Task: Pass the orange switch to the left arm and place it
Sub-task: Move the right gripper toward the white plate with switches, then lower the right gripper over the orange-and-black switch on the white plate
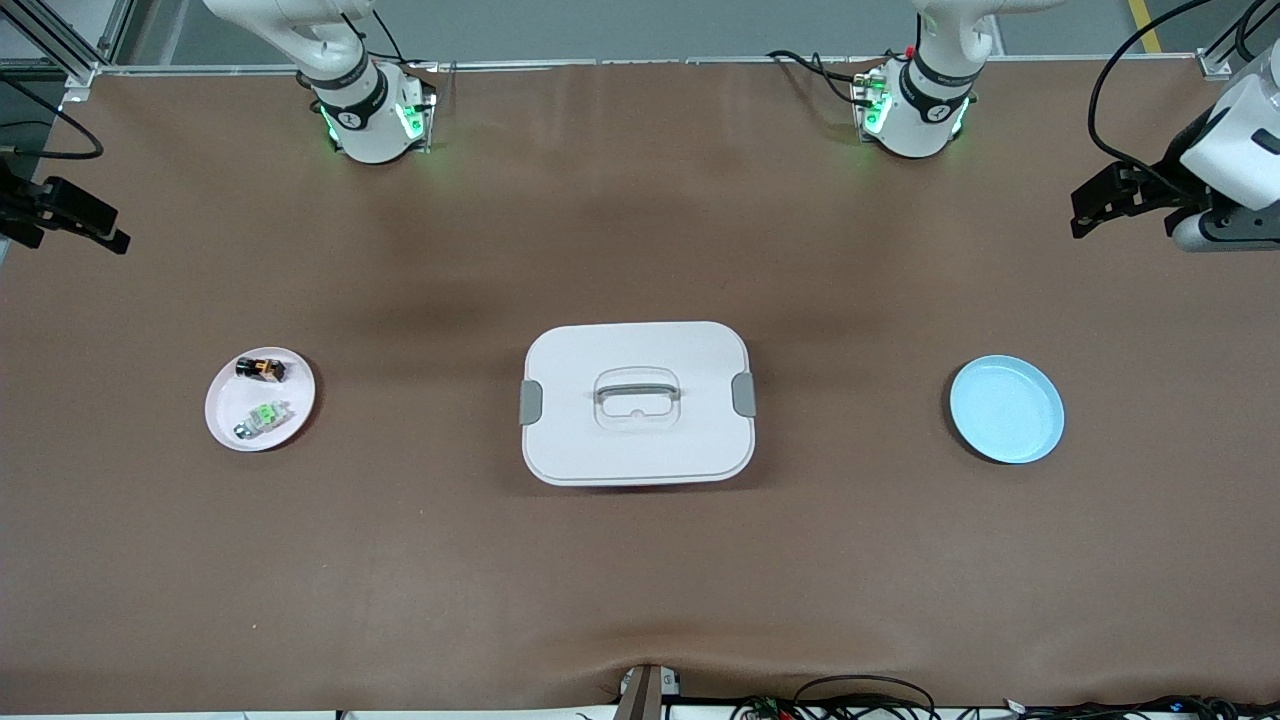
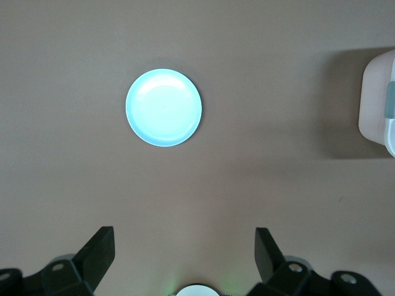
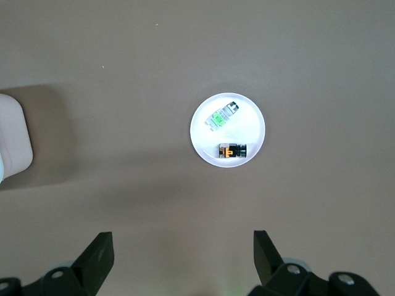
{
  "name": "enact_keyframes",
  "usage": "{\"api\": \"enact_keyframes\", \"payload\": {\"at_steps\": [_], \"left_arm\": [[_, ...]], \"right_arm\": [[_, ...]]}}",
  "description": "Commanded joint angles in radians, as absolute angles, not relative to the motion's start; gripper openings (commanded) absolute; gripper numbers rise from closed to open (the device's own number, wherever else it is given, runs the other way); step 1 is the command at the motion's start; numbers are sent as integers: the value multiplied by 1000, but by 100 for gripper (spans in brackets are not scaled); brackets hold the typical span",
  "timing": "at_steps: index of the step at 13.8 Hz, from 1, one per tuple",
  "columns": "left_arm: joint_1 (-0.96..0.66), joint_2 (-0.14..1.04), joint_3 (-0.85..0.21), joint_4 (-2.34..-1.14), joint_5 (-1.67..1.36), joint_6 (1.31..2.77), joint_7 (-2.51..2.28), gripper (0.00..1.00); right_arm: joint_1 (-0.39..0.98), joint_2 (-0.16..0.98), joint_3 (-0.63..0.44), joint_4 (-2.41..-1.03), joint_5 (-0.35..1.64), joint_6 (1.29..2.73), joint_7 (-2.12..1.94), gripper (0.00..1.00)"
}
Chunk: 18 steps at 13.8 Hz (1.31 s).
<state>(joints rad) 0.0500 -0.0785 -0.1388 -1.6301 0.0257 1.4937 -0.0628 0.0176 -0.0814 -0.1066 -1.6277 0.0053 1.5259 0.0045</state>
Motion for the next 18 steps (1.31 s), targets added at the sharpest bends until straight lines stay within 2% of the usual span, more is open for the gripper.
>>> {"api": "enact_keyframes", "payload": {"at_steps": [1,6,8,11,18], "left_arm": [[51,-87,-143,-1623,14,1476,-51,100],[45,-87,-147,-1614,12,1471,-49,100],[41,-86,-152,-1614,12,1471,-51,100],[48,-84,-155,-1615,14,1471,-51,100],[55,-72,-149,-1615,23,1505,-52,100]], "right_arm": [[18,-72,-103,-1608,3,1511,5,100],[31,-41,-98,-1617,3,1509,5,100],[31,1,-100,-1618,-2,1464,9,100],[52,60,-98,-1623,-90,1473,3,100],[11,57,-103,-1903,-149,1800,0,100]]}}
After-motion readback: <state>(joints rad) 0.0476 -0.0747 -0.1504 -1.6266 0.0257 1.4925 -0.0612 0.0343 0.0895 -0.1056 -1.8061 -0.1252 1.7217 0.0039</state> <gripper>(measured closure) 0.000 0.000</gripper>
